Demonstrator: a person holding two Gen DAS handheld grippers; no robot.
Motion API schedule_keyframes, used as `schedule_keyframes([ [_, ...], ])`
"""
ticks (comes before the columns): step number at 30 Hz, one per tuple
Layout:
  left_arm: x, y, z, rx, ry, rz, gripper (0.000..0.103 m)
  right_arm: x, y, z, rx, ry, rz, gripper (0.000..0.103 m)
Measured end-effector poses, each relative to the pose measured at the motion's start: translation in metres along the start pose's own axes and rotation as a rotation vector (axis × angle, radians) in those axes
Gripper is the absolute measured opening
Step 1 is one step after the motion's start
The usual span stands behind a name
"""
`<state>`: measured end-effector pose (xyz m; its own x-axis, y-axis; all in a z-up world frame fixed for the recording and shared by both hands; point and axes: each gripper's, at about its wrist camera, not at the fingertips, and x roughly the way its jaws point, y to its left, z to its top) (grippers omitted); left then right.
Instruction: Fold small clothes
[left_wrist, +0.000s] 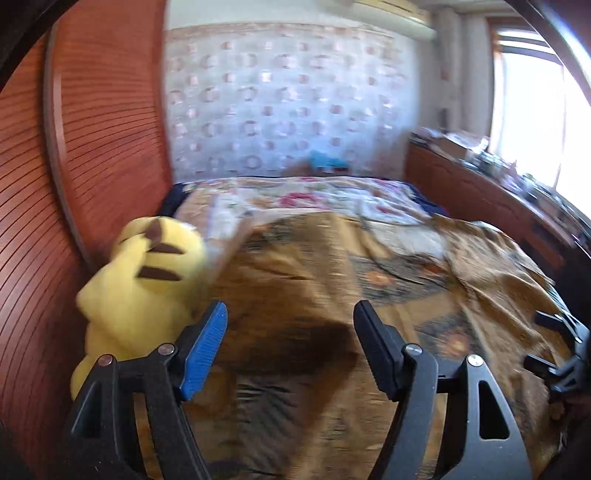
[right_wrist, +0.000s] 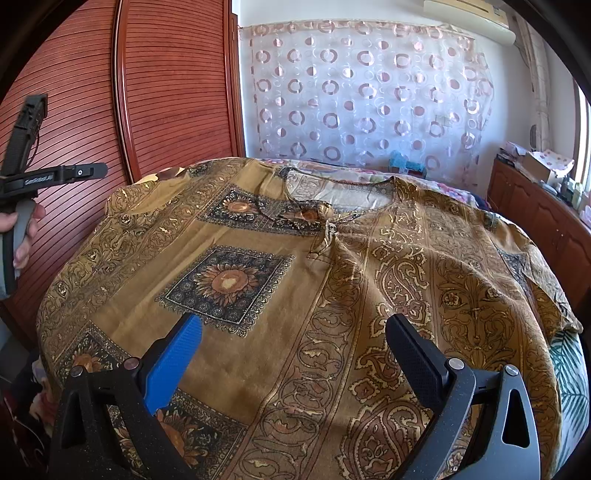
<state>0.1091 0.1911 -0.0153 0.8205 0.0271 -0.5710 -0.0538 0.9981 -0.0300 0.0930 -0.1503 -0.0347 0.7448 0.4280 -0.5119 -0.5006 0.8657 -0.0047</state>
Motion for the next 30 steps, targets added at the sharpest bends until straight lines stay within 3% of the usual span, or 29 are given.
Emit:
schedule_keyframes([
  [4,0.022,0.028,-0.011,-0.038,0.071,0.052,0.072,0.002,0.001,0.003,-0.005,0.019,0.006,0.100],
  [11,0.064,0.037,-0.035,-0.117,0.188,-0.039,0.072,0.012,0.006,0.033,-0.014,0.020,0.089,0.100],
  [15,0.077,0.021,-0.036,-0.074,0.197,-0.046,0.071,0.020,0.024,0.056,-0.044,-0.006,0.137,0.100],
  [16,0.080,0.019,-0.036,-0.062,0.199,-0.043,0.068,0.022,0.029,0.059,-0.056,-0.012,0.140,0.100],
  [18,0.085,0.015,-0.035,-0.039,0.211,-0.036,0.042,0.025,0.039,0.064,-0.078,-0.019,0.150,0.100],
  [21,0.083,0.011,-0.030,0.015,0.187,0.006,0.015,0.025,0.049,0.064,-0.095,-0.032,0.167,0.100],
  [24,0.071,0.007,-0.021,0.055,0.135,0.038,0.004,0.023,0.048,0.055,-0.109,-0.039,0.172,0.100],
  [30,0.056,-0.015,0.010,0.126,0.076,0.013,0.003,0.027,0.035,0.041,-0.096,-0.028,0.161,0.100],
])
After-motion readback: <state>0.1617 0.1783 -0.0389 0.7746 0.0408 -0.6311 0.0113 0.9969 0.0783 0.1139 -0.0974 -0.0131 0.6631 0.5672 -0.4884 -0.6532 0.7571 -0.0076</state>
